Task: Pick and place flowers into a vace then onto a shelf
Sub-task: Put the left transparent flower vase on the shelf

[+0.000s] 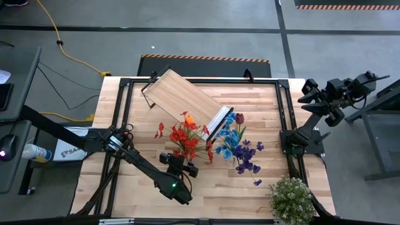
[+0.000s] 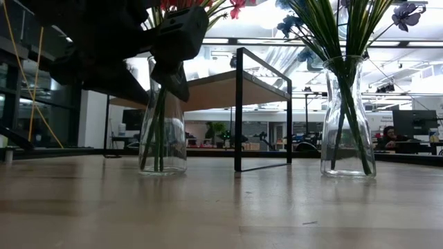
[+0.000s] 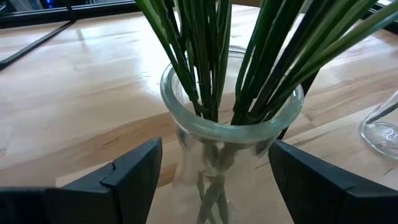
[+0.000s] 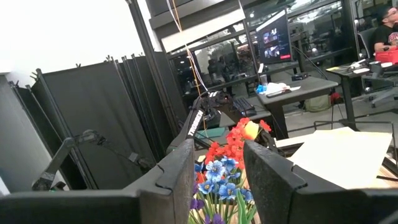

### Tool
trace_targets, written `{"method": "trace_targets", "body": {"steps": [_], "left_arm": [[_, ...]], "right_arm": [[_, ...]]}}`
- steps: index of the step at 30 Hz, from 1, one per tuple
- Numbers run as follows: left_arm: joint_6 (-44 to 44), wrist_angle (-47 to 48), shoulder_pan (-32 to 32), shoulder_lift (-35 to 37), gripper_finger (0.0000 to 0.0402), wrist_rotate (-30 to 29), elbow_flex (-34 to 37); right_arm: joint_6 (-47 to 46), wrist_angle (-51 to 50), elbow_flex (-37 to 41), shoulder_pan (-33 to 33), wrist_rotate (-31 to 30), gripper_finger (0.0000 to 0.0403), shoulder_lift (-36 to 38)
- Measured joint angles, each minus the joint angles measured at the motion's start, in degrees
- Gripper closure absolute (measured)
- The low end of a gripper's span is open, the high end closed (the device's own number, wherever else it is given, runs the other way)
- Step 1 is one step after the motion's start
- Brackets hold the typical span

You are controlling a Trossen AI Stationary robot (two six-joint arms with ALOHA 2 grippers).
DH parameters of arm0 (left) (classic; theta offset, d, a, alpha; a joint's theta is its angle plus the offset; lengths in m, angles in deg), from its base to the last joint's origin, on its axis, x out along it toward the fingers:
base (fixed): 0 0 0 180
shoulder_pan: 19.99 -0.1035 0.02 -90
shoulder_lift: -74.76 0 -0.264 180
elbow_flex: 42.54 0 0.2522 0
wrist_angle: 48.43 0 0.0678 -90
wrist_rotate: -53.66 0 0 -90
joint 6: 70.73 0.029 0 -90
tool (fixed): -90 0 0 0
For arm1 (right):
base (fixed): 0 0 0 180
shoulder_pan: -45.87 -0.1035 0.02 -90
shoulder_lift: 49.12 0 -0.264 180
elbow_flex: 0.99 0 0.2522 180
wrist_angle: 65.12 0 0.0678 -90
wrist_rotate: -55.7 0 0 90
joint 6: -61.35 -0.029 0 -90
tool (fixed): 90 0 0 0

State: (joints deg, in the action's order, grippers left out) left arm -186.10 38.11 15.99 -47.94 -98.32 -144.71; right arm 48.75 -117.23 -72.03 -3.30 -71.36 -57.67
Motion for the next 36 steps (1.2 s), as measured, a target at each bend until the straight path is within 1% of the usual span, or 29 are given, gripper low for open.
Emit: {"method": "trace_targets", "body": {"steps": [12,19,33,36], "left_arm": [[0.02,0.31,-0.02,0.00,0.0076,-0.54,0.00],[0.02,0.70,-0.14,0.00,0.0076,-2.39,0.00],[0.02,0.57,-1.16,0.00,0.0076,-2.44,-0.02],[-0.24,0.55,-1.14,0.00,0.0087,-1.25,-0.02]], "right_arm": [[0.02,0.00,0.01,0.01,-0.01,0.0274,-0.01],[0.02,0.00,0.00,0.01,-0.02,0.0273,0.00],[0.02,0.01,0.00,0.00,-0.02,0.0272,0.00],[0.04,0.01,0.00,0.00,-0.02,0.0273,0.00]]}}
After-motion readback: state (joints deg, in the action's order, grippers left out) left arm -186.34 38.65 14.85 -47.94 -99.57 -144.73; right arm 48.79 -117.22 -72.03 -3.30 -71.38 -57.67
